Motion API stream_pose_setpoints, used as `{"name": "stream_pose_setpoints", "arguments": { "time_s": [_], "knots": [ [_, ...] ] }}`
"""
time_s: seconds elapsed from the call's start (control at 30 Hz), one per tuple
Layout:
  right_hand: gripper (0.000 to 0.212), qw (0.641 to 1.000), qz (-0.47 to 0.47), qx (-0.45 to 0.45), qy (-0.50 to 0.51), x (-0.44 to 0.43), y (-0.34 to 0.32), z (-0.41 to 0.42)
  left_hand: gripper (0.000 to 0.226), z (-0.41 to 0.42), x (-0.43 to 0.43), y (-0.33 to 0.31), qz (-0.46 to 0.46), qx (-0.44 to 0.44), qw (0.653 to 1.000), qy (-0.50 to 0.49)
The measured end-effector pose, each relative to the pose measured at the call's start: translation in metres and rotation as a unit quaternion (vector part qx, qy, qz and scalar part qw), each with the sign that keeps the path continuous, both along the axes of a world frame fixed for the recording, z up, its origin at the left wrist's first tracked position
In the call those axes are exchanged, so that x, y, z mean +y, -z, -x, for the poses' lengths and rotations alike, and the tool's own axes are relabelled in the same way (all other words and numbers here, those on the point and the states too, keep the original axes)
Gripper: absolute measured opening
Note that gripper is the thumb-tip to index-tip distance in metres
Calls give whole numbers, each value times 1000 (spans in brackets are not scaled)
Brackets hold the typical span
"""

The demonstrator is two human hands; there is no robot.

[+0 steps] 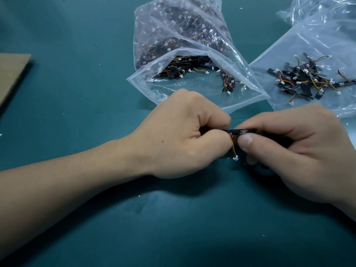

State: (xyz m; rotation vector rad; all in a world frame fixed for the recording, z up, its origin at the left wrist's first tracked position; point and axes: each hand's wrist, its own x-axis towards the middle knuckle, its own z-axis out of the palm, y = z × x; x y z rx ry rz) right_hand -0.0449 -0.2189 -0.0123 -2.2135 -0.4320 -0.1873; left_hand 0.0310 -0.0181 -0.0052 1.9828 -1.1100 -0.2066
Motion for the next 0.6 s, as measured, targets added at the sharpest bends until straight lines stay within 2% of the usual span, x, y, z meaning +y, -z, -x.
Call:
{"name": "stream_pose_setpoints", "arguments": {
  "time_s": [0.07,0.27,0.6],
  "knots": [
    [22,1000,-20,9,4,0,0,-1,27,0,1,0,-2,-8,1000,9],
    [18,1000,-1,18,-10,1,-1,-2,31,2,-1,3,-36,-35,999,-14],
    [19,1000,7,8,-8,1,-1,-1,28,1,-1,1,-35,-31,999,-3]
  ]
}}
